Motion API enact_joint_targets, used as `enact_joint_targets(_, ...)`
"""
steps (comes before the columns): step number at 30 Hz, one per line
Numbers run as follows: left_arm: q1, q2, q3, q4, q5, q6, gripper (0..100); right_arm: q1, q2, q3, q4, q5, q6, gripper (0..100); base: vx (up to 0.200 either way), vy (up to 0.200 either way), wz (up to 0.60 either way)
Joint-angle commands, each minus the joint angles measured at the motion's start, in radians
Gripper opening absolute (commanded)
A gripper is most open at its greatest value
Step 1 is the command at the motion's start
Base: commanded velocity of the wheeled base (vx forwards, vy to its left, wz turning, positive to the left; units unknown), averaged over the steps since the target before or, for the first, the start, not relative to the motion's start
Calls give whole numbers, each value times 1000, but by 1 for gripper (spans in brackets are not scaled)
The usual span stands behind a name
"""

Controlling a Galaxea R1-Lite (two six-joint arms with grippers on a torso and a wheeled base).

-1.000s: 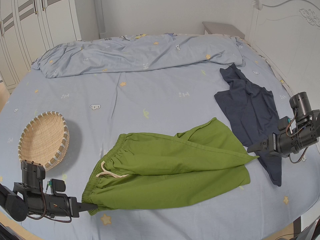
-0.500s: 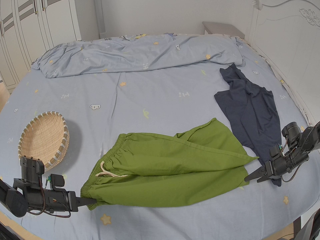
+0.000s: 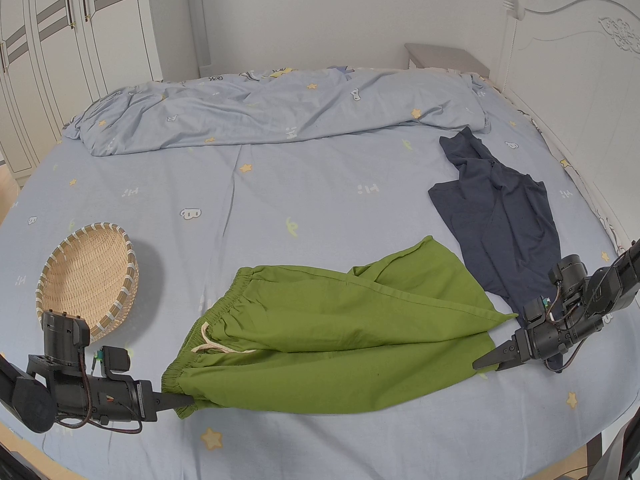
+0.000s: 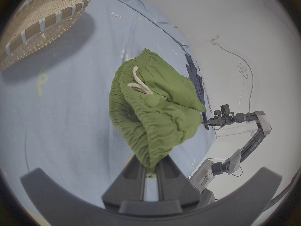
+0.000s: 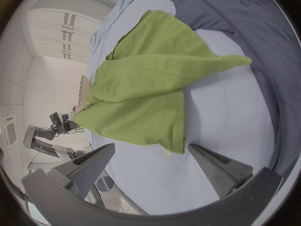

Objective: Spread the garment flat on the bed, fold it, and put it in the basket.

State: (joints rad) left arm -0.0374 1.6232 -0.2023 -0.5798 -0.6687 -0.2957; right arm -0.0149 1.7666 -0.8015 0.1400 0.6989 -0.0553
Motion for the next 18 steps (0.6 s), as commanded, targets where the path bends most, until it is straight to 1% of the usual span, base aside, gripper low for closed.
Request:
enact_joint_targets(1,-1,-3,0,0,0,0,0,21,22,10,-19,1,0,100,0,0,0)
enact_joint_targets(4,-2,-3,0,0,1,0,0,24,27,38,-80,1,2,100,0,0,0)
enact_joint_targets(9,-4,-3,0,0,1,0,0,23,36,47,-108,1,2,100,0,0,0)
enact_joint_targets(14,-2,-3,0,0,1,0,0,12,39,73,-181,1,5,100,0,0,0)
enact_joint_targets(15,-2,-3,0,0,1,0,0,12,39,73,-183,1,6,0,0,0,0)
enact_joint_targets(18,1,-3,0,0,1,0,0,-5,39,71,-189,-1,14,0,0,0,0)
